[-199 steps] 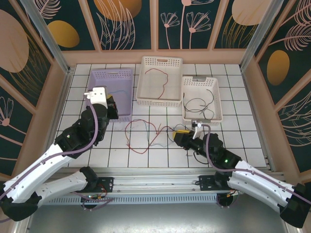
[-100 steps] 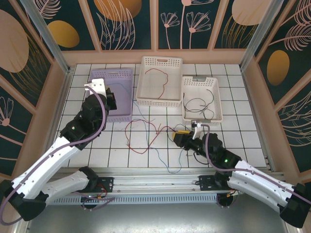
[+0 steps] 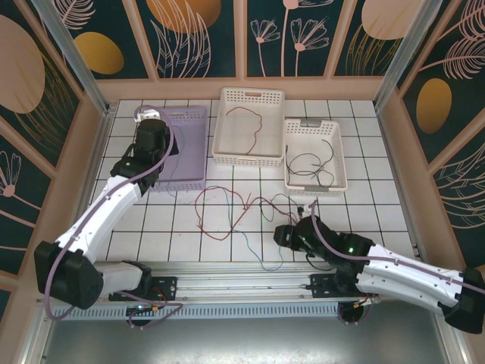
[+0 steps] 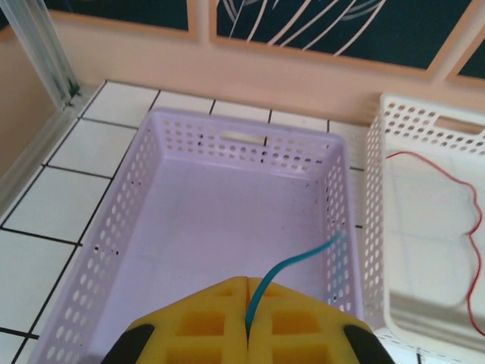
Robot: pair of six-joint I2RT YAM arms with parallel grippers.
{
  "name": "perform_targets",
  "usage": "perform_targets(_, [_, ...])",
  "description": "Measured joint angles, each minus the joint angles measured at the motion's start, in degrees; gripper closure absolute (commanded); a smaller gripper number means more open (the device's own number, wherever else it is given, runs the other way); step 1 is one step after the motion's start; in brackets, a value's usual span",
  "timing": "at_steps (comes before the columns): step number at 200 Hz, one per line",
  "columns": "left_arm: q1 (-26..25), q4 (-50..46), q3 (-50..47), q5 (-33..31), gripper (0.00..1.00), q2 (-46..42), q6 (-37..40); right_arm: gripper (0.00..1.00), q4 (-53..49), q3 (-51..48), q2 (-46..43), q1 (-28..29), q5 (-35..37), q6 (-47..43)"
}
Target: Untangle the cables
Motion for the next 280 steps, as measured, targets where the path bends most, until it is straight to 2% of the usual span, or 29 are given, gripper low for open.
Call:
perform_targets(27, [2.19, 0.17, 1.75, 2.03, 1.0, 5.38, -1.55, 0.41, -1.42, -2.32, -0.42, 6.78, 2.05, 7.23])
perform_targets(60, [3.28, 0.76, 3.37, 3.26, 1.0, 10.29, -3.08, 0.41, -1.25, -4.74, 3.76, 14.29, 4.42, 14.43])
perform_targets(98, [5.86, 2.01, 6.01, 5.18, 1.0, 17.68, -4.22, 0.42, 1.09, -6.99, 5.92, 18.6, 6.03, 19.15])
perform_targets(120, [6.75, 2.43, 6.93, 6.01, 1.0, 21.27, -4.44, 0.47, 4.52, -7.65, 5.84, 19.21, 7.23, 19.89])
perform_targets(153, [7.19, 3.58, 7.67, 6.19, 1.0, 24.22, -4.7, 0.6, 11.72, -10.05, 5.86, 19.37, 7.93, 20.09])
perform_targets(189, [7.8, 4.76, 10.82, 6.16, 1.0, 28.2, -4.68, 0.73, 14.03, -11.32, 5.64, 19.45, 8.68, 20.46])
perform_targets(215, [7.87, 4.9, 12.26, 6.19, 1.0, 29.75, -4.66, 0.85, 14.86, -11.58, 4.26, 19.45, 9.31, 20.61])
perform_targets(230, [7.91, 4.94, 12.96, 6.27, 1.0, 30.14, -4.63, 0.97, 15.23, -11.61, 3.5, 19.45, 9.81, 20.37])
perform_targets(234, [7.93, 4.92, 13.0, 6.43, 0.97, 30.14, -4.63, 1.0, 15.39, -11.61, 3.3, 19.47, 10.23, 20.5])
perform_targets(242, [8.02, 4.92, 13.05, 6.64, 0.9, 30.12, -4.66, 1.0, 15.56, -11.61, 2.97, 19.5, 10.4, 20.26])
perform_targets(266, [8.39, 4.87, 13.05, 8.37, 0.55, 29.88, -4.48, 1.0, 15.54, -11.43, 2.32, 19.5, 11.72, 19.41])
perform_targets(280, [8.39, 4.87, 13.05, 9.49, 0.41, 29.07, -4.76, 1.0, 14.62, -10.14, 2.32, 19.5, 12.83, 17.94])
